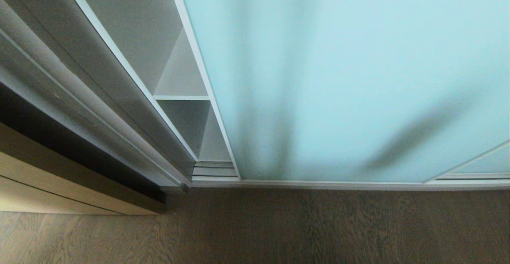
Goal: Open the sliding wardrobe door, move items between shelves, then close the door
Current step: Close the door
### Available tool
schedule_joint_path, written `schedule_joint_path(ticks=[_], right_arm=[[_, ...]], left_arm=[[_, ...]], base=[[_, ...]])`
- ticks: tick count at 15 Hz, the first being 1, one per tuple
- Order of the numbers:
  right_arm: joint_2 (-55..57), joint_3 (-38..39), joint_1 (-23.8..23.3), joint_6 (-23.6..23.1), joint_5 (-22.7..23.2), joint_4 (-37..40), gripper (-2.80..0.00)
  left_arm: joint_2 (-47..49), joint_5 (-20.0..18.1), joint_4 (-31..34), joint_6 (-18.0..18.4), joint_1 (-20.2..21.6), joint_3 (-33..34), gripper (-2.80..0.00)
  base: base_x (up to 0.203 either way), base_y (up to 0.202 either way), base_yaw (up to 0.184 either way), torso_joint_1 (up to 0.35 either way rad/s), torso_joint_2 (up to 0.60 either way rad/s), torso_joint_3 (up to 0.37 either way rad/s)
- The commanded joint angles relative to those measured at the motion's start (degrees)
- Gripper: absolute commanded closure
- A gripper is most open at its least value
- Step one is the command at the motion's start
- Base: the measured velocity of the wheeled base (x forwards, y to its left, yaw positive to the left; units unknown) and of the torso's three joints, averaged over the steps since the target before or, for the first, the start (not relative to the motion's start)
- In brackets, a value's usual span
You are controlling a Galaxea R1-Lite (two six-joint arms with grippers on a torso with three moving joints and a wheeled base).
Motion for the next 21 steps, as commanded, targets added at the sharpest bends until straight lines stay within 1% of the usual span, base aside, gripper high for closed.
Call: schedule_joint_path(ticks=[1, 2, 3, 4, 7, 9, 10, 11, 12, 13, 14, 15, 16, 19, 21], right_arm=[[0.11, 0.0, -0.01, 0.01, -0.02, -0.04, 0.0], [0.14, 0.0, -0.03, 0.01, 0.0, -0.04, 0.0], [0.16, 0.0, -0.05, 0.01, 0.0, -0.04, 0.0], [0.15, 0.0, 0.02, 0.01, -0.01, -0.04, 0.0], [0.16, 0.0, 0.02, 0.01, 0.0, -0.04, 0.0], [0.07, 0.0, 0.0, 0.01, 0.0, -0.04, 0.0], [0.07, 0.06, -0.03, 0.01, 0.0, -0.04, 0.0], [0.08, 0.01, -0.06, 0.01, -0.02, -0.04, 0.0], [0.09, 0.0, -0.06, 0.01, 0.0, -0.04, 0.0], [0.11, 0.0, 0.02, 0.01, 0.0, -0.04, 0.0], [0.09, 0.0, -0.06, 0.01, 0.0, -0.04, 0.0], [0.07, 0.0, -0.05, 0.01, 0.0, -0.04, 0.0], [0.08, 0.0, 0.01, 0.01, 0.0, -0.04, 0.0], [0.08, 0.0, 0.02, 0.01, 0.0, -0.04, 0.0], [0.15, 0.0, 0.02, 0.01, -0.01, -0.04, 0.0]], left_arm=[[9.5, -10.72, 1.49, -5.55, -0.02, -6.05, 0.0], [9.27, -15.41, 2.66, -6.86, -0.07, -6.49, 0.0], [8.28, -18.55, 3.86, -7.51, -0.12, -6.68, 0.0], [7.26, -19.69, 4.7, -7.74, -0.68, -6.58, 0.0], [6.37, -19.34, 6.06, -7.92, -6.76, -6.55, 0.0], [6.13, -19.04, 7.57, -7.72, -10.03, -6.5, 0.0], [6.4, -17.73, 7.71, -7.55, -11.88, -6.38, 0.0], [6.72, -15.63, 7.71, -7.4, -14.03, -6.16, 0.0], [7.31, -12.49, 7.7, -7.1, -17.29, -5.88, 0.0], [8.25, -7.51, 7.56, -6.58, -20.66, -5.66, 0.0], [9.51, -1.44, 7.29, -5.71, -23.53, -5.59, 0.0], [10.92, 3.73, 6.89, -4.8, -25.82, -5.77, 0.0], [12.53, 8.04, 5.92, -4.27, -27.54, -6.14, 0.0], [17.03, 17.47, 0.19, -4.36, -28.71, -6.31, 0.0], [18.86, 21.08, -2.17, -4.54, -29.83, -6.34, 0.0]], base=[[0.0, 0.0, 0.0, 0.0, 0.0, 0.0], [0.0, 0.0, 0.0, 0.0, 0.0, 0.0], [0.0, 0.0, 0.0, 0.0, 0.0, 0.0], [0.0, 0.0, 0.0, 0.0, 0.0, 0.0], [0.0, 0.0, 0.0, 0.0, 0.0, 0.0], [0.0, 0.0, 0.0, 0.0, 0.0, 0.0], [0.0, 0.0, 0.0, 0.0, 0.0, 0.0], [0.0, 0.0, 0.0, 0.0, 0.0, 0.0], [0.0, 0.0, 0.0, 0.0, 0.0, 0.0], [0.0, 0.0, 0.0, 0.0, 0.0, 0.0], [0.0, 0.0, 0.0, 0.0, 0.0, 0.0], [0.0, 0.0, 0.0, 0.0, 0.0, 0.0], [0.0, 0.0, 0.0, 0.0, 0.0, 0.0], [0.0, 0.0, 0.0, 0.0, 0.0, 0.0], [0.0, 0.0, 0.0, 0.0, 0.0, 0.0]])
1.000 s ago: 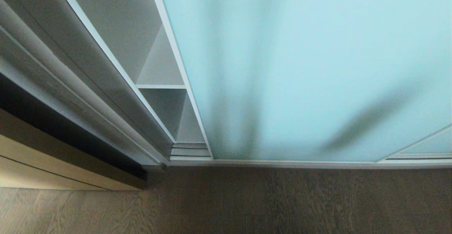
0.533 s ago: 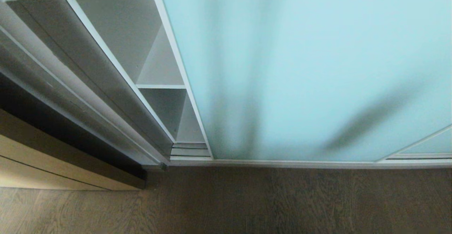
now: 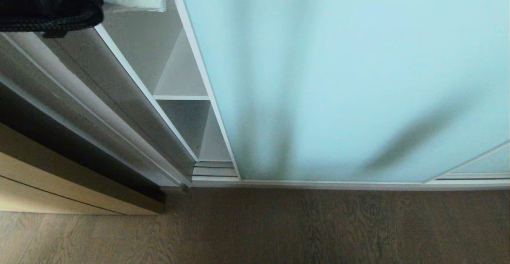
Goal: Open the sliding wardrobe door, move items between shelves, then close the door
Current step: Close the door
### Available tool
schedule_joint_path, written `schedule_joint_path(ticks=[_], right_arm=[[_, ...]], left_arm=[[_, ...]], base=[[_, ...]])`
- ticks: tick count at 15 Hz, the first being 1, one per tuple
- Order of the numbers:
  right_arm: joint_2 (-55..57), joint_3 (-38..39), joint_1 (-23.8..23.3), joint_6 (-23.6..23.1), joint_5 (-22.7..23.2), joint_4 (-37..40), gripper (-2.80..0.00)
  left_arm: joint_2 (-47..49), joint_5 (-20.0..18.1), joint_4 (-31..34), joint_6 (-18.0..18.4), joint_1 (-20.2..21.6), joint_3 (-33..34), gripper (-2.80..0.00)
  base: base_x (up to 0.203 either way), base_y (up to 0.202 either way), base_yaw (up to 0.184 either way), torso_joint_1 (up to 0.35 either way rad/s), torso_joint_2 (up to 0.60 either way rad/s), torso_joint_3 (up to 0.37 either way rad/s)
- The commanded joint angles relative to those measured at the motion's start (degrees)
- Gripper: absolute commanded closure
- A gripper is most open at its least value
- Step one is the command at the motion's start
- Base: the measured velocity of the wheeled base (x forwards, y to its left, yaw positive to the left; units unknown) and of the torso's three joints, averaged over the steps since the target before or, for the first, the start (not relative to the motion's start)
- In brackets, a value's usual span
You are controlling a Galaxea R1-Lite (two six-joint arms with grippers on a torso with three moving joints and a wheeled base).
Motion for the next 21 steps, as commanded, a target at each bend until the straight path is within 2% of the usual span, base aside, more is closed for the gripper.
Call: schedule_joint_path(ticks=[1, 2, 4, 8, 10, 13, 18, 21], right_arm=[[0.05, 0.0, -0.06, 0.03, 0.0, -0.02, 0.0], [0.05, 0.0, 0.01, 0.03, -0.07, -0.02, 0.0], [0.05, 0.0, -0.03, 0.03, -0.02, -0.02, 0.0], [0.05, 0.0, -0.06, 0.03, 0.0, -0.02, 0.0], [0.13, 0.0, 0.02, 0.03, 0.0, -0.02, 0.0], [0.05, 0.0, 0.01, 0.03, 0.0, -0.02, 0.0], [0.05, 0.0, 0.01, 0.03, 0.0, -0.02, 0.0], [0.08, 0.0, -0.06, 0.03, 0.0, -0.02, 0.0]], left_arm=[[3.61, 3.68, -1.25, -0.08, -1.77, -0.11, 0.0], [4.87, 5.52, -2.83, -0.06, -2.48, -0.25, 0.0], [6.35, 6.6, -5.51, -0.29, -3.31, -0.37, 0.0], [7.82, 7.04, -5.71, -0.37, -3.92, -1.33, 0.0], [8.41, 9.41, -5.71, -0.29, -3.88, -2.26, 0.0], [7.87, 10.1, -5.71, -0.29, -3.7, -2.35, 0.0], [3.38, 10.43, -5.08, -0.3, -1.52, -1.47, 0.0], [2.35, 10.39, -4.98, -0.05, 1.48, -0.8, 0.0]], base=[[0.0, 0.0, 0.0, 0.0, 0.0, 0.0], [0.0, 0.0, 0.0, 0.0, 0.0, 0.0], [0.0, 0.0, 0.0, 0.0, 0.0, 0.0], [0.0, 0.0, 0.0, 0.0, 0.0, 0.0], [0.0, 0.0, 0.0, 0.0, 0.0, 0.0], [0.0, 0.0, 0.0, 0.0, 0.0, 0.0], [0.0, 0.0, 0.0, 0.0, 0.0, 0.0], [0.0, 0.0, 0.0, 0.0, 0.0, 0.0]])
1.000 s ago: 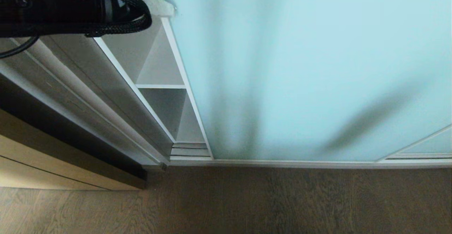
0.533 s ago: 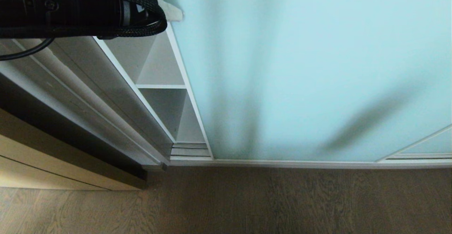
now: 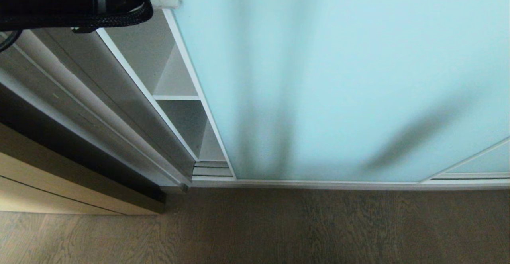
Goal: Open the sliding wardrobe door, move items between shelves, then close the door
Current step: Close the door
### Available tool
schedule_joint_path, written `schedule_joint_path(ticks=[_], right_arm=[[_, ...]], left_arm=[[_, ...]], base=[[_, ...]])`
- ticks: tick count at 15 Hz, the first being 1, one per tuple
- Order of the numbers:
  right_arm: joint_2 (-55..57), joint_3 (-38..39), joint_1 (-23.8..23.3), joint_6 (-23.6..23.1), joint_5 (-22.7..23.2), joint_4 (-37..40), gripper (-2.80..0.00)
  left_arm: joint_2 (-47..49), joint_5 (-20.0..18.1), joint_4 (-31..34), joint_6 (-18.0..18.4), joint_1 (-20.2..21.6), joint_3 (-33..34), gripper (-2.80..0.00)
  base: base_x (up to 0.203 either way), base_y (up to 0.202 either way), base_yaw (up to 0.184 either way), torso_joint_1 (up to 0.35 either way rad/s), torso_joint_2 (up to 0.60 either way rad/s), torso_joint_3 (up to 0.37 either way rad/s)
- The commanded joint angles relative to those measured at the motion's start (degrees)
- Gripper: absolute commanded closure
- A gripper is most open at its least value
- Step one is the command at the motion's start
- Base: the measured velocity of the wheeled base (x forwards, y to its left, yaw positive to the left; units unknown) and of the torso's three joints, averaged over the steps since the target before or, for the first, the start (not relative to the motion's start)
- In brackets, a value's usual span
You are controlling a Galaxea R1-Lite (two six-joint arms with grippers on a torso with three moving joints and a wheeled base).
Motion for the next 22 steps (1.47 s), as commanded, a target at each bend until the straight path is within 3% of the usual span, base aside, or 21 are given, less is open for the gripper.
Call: schedule_joint_path(ticks=[1, 12, 17, 22], right_arm=[[0.02, 0.0, 0.02, 0.03, 0.0, -0.02, 0.0], [0.02, 0.0, -0.04, 0.03, -0.05, -0.02, 0.0], [0.02, 0.0, 0.02, 0.03, 0.0, -0.02, 0.0], [0.02, 0.0, -0.06, 0.03, 0.0, -0.02, 0.0]], left_arm=[[-1.73, 0.17, 0.0, 0.09, 2.25, 0.29, 0.0], [-6.18, 0.17, 0.09, 0.04, 6.66, 3.22, 0.0], [-8.46, -0.14, 0.16, -0.05, 13.57, 3.65, 0.0], [-11.26, -0.09, -0.53, -0.03, 14.93, 8.36, 0.0]], base=[[0.0, 0.0, 0.0, 0.0, 0.0, 0.0], [0.0, 0.0, 0.0, 0.0, 0.0, 0.0], [0.0, 0.0, 0.0, 0.0, 0.0, 0.0], [0.0, 0.0, 0.0, 0.0, 0.0, 0.0]])
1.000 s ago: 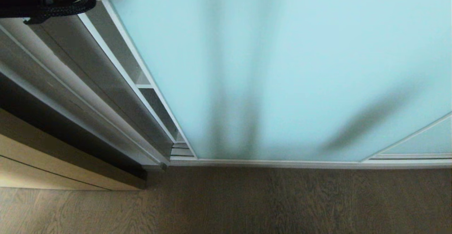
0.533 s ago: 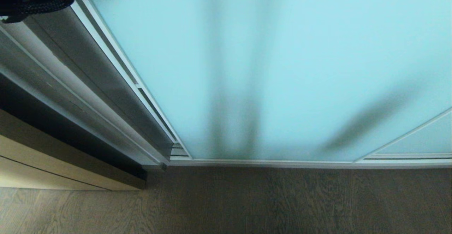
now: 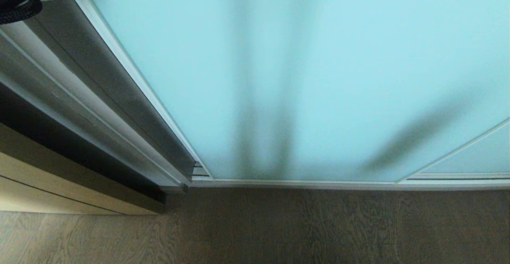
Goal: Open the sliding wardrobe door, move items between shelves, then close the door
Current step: Close the door
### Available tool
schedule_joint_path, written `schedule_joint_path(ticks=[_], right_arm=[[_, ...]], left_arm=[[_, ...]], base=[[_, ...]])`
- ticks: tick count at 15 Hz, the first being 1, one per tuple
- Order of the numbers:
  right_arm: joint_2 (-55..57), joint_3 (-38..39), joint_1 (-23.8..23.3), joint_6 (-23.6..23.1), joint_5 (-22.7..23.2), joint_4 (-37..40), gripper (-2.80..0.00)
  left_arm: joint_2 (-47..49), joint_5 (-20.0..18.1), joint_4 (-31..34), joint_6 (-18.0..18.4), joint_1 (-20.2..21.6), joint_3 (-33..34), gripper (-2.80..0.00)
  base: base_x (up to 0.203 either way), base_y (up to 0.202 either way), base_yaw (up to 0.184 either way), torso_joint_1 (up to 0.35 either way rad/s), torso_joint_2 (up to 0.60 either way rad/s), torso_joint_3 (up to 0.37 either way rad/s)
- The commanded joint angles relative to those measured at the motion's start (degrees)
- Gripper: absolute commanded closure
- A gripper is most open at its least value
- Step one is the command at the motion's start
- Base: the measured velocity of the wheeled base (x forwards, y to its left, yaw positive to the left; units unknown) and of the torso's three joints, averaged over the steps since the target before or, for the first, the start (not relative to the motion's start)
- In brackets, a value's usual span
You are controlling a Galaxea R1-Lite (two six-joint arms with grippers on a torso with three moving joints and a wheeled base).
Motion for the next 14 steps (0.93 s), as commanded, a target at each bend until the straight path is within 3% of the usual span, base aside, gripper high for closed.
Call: schedule_joint_path(ticks=[1, 6, 11, 13, 14], right_arm=[[0.01, 0.0, 0.05, 0.01, -0.03, -0.02, 0.0], [0.07, 0.0, 0.03, 0.01, -0.03, -0.02, 0.0], [-0.01, 0.02, 0.05, 0.01, -0.03, -0.02, 0.0], [-0.01, 0.0, 0.02, 0.01, -0.03, -0.02, 0.0], [0.07, 0.0, 0.03, 0.01, -0.06, -0.02, 0.0]], left_arm=[[-1.73, -0.04, 0.1, 0.0, 0.96, 1.32, 0.0], [-1.79, -0.18, 0.01, -0.26, 4.66, 2.1, 0.0], [-2.77, -0.23, 0.0, -0.17, 5.19, 1.74, 0.0], [-3.98, -1.61, 0.13, -0.31, 5.26, 1.04, 0.0], [-4.93, -4.06, 0.65, -0.43, 5.2, -0.13, 0.0]], base=[[0.0, 0.0, 0.0, 0.0, 0.0, 0.0], [0.0, 0.0, 0.0, 0.0, 0.0, 0.0], [0.0, 0.0, 0.0, 0.0, 0.0, 0.0], [0.0, 0.0, 0.0, 0.0, 0.0, 0.0], [0.0, 0.0, 0.0, 0.0, 0.0, 0.0]])
